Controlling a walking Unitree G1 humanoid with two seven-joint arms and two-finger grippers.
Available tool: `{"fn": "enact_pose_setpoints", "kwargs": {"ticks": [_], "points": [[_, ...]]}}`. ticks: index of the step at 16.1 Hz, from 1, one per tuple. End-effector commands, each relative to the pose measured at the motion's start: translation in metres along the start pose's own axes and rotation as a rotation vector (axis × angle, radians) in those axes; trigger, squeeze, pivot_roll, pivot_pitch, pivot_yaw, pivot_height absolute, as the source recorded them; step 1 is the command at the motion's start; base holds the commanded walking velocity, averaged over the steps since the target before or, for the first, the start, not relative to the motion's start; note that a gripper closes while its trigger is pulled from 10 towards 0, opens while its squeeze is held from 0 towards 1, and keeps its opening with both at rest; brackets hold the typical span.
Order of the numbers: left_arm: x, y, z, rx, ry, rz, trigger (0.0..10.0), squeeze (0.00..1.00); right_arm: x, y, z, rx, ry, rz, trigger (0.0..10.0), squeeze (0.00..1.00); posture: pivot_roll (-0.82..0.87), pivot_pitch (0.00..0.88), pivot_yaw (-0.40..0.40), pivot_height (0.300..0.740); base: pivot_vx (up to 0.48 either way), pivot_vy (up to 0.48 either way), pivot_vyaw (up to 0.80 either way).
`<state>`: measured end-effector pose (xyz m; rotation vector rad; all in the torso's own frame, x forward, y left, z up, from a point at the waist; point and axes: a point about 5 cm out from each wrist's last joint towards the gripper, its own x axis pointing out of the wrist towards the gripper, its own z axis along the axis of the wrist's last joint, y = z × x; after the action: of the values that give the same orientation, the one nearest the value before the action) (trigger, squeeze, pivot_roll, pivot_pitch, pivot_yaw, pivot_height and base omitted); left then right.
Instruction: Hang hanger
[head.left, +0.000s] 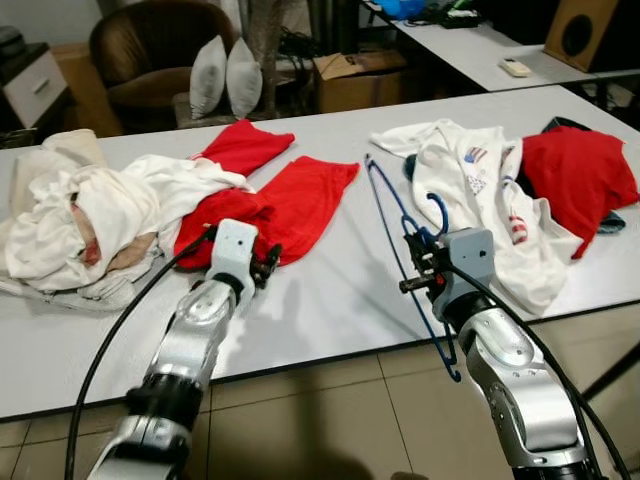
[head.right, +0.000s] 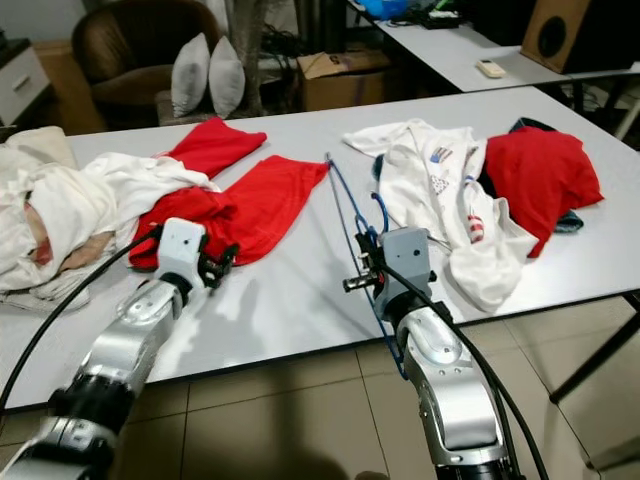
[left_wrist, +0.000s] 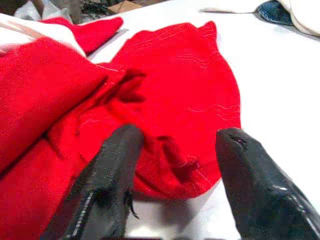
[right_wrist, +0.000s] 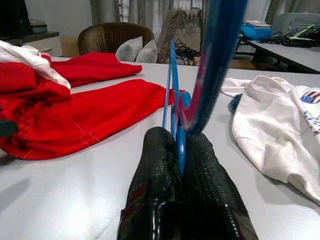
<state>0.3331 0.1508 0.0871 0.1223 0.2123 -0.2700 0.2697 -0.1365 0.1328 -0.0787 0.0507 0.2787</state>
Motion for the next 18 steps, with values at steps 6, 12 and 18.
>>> {"fn": "enact_pose_setpoints", "kwargs": {"ticks": [6, 12, 18], "points": [[0.007, 0.016, -0.012, 0.059, 0.055, 0.066, 0.0, 0.0, -0.001, 0.0, 0.003, -0.019, -0.015, -0.012, 10.0, 0.0, -0.23, 0.0, 0.11, 0.74, 0.0, 0.0, 0.0], [0.012, 0.017, -0.004, 0.034, 0.002, 0.054, 0.0, 0.0, -0.002, 0.002, 0.002, -0.019, -0.018, -0.014, 10.0, 0.0, -0.23, 0.0, 0.12, 0.74, 0.0, 0.0, 0.0], [0.017, 0.005, 0.053, -0.105, -0.304, -0.065, 0.0, 0.0, -0.002, 0.001, 0.002, -0.021, -0.024, -0.029, 10.0, 0.0, -0.23, 0.0, 0.115, 0.74, 0.0, 0.0, 0.0]]}}
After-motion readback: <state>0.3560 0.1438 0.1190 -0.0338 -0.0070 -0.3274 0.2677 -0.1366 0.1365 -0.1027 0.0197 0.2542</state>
